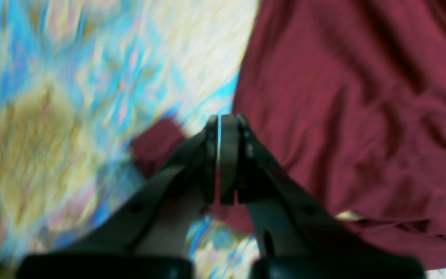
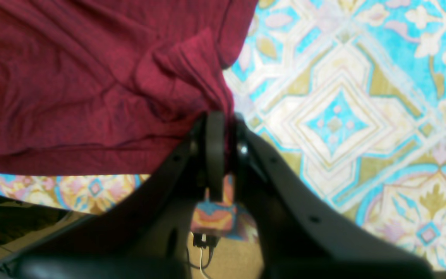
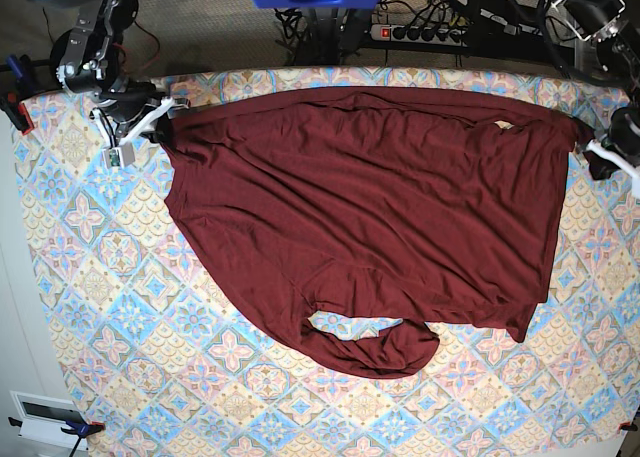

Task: Layout the t-shirt on the table in an organized manner, then fold the t-shirt properly
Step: 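Hold the shirt edge with the right gripper while the left gripper adjusts its grip, then lift the shirt corner with the left gripper and pull it outward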

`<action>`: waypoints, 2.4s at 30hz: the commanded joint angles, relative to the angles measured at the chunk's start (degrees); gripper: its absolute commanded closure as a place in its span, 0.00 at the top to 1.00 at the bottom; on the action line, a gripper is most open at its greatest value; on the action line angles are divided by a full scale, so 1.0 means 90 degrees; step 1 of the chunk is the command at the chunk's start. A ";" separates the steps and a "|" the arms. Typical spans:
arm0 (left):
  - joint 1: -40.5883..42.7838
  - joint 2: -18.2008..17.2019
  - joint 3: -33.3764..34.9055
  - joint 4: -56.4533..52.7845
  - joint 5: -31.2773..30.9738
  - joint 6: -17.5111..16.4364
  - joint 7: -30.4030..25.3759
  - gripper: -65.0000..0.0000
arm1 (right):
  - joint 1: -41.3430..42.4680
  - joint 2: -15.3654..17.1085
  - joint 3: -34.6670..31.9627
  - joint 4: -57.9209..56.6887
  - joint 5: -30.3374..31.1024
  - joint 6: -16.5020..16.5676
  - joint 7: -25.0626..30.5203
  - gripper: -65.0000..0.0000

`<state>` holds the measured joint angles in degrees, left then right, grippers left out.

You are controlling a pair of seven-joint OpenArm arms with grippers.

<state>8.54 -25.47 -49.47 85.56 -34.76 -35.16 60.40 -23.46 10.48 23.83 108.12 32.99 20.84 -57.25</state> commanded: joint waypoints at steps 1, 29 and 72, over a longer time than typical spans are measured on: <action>-0.0006 -0.0134 -0.0066 -0.0105 0.0126 0.0043 -0.0084 0.01 | 0.0014 0.0081 0.0033 0.0124 0.0070 0.0024 0.0105 0.00; -0.0318 0.0589 -0.0017 -0.1971 0.0517 0.2319 -0.1119 0.60 | 0.0004 -0.0046 0.0033 0.0124 0.0080 0.0034 0.0076 0.00; 0.0776 0.1087 -0.0652 0.2054 -0.1407 0.2309 0.0190 0.00 | 0.0023 -0.0036 0.0072 0.0065 0.0061 0.0034 0.0115 0.00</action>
<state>15.77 -14.46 -54.89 103.07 -47.11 -14.13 63.66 -23.46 9.54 23.97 107.90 32.95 20.93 -57.25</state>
